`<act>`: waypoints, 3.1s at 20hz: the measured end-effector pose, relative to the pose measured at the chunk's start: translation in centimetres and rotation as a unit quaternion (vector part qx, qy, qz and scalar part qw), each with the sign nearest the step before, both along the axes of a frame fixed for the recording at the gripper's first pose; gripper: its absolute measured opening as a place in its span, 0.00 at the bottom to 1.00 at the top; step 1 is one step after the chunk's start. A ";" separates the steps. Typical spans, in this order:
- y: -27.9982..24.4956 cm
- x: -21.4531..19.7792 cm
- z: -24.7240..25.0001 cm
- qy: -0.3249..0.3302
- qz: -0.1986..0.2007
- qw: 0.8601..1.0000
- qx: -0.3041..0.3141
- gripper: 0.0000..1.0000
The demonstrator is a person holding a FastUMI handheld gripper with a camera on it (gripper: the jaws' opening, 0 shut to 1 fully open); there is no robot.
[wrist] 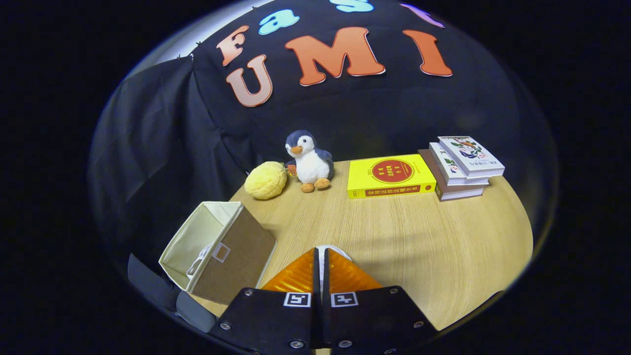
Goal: Open the storage box then place both shoes into the box .Put the left shoe in first, then the right shoe, with the right side of both shoes facing outward in a uniform manner.
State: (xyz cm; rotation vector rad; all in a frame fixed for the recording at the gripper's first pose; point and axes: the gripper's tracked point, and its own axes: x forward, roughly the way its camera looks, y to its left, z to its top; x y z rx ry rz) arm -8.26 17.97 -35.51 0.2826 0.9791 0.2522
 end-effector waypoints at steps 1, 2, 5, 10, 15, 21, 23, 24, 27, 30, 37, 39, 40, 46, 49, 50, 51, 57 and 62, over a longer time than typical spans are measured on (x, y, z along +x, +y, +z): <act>0.1 -0.7 -0.9 0.008 0.001 1.000 -0.007 0.00; -0.2 -1.4 -1.9 0.018 0.007 1.000 -0.020 0.00; -1.4 -2.8 -3.4 0.023 0.013 0.999 -0.034 0.01; -2.9 -6.9 -6.2 0.061 0.085 0.991 -0.079 0.11; -3.5 -10.8 -9.8 0.111 0.132 0.981 -0.086 0.28; -2.8 -10.2 -12.2 0.145 0.130 0.980 -0.049 0.46; -2.5 -10.2 -12.4 0.159 0.125 0.979 -0.019 0.47; -2.4 -10.3 -12.6 0.167 0.118 0.979 -0.001 0.48; -2.4 -10.4 -12.8 0.194 0.076 0.977 0.041 0.37; -2.6 -10.1 -12.7 0.193 0.063 0.979 0.034 0.21; -2.3 -9.2 -10.7 0.177 0.018 0.983 0.049 0.02; -1.5 -8.0 -9.5 0.170 -0.001 0.983 0.067 0.01; -1.4 -7.4 -8.7 0.163 -0.006 0.984 0.070 0.01; 0.7 -3.5 -2.7 0.118 -0.017 0.990 0.075 0.01; 2.9 -2.3 0.0 0.106 -0.010 0.991 0.079 0.01; 3.8 -1.9 0.8 0.106 -0.011 0.991 0.082 0.01; 4.8 -1.6 1.5 0.106 -0.007 0.991 0.084 0.01; 11.7 -1.0 4.6 0.107 0.006 0.989 0.105 0.01; 16.9 -1.8 5.2 0.130 0.012 0.986 0.101 0.01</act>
